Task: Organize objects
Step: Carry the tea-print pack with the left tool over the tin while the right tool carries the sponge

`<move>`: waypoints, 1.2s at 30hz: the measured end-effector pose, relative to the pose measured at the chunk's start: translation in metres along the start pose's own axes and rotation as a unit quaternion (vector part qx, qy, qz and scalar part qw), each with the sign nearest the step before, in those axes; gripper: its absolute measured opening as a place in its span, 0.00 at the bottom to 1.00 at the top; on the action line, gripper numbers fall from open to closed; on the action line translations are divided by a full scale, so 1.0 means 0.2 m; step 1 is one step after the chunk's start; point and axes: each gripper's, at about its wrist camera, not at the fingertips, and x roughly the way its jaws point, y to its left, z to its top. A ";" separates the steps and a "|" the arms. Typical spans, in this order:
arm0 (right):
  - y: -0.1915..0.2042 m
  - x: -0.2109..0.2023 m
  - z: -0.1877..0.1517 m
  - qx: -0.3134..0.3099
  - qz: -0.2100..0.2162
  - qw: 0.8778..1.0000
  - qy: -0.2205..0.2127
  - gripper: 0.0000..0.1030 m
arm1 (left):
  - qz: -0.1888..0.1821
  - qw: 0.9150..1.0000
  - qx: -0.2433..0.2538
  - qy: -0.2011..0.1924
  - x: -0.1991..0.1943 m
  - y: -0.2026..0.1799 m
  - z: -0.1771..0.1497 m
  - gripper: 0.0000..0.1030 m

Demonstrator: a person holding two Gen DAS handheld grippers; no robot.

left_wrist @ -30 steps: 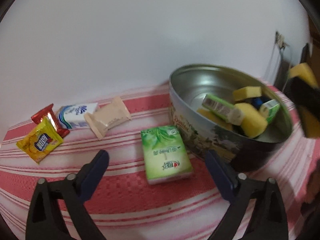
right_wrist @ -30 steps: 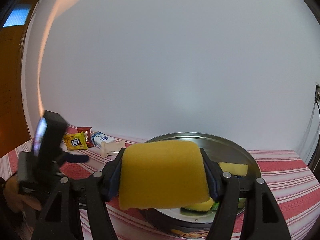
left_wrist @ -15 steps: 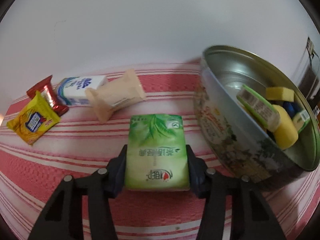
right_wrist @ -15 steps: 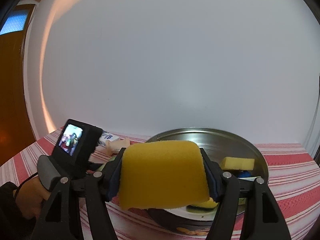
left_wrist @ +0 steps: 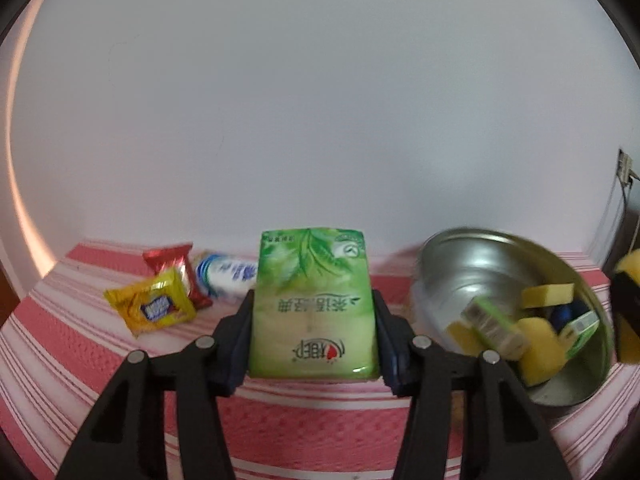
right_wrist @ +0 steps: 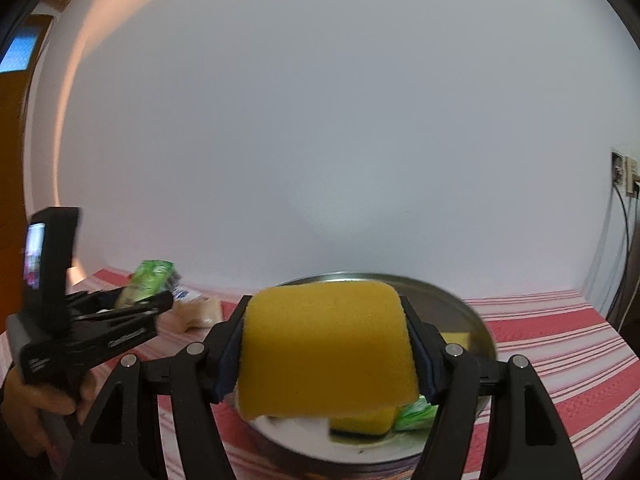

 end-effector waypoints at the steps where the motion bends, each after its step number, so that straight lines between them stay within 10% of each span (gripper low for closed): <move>1: -0.02 0.00 0.00 0.004 -0.004 1.000 -0.001 0.68 | 0.001 1.000 0.005 -0.004 -0.02 -0.04 0.01 0.51; 36: -0.56 0.37 0.02 0.055 -0.111 0.991 0.046 0.68 | -0.068 0.992 0.078 0.067 0.15 -0.70 0.12 0.51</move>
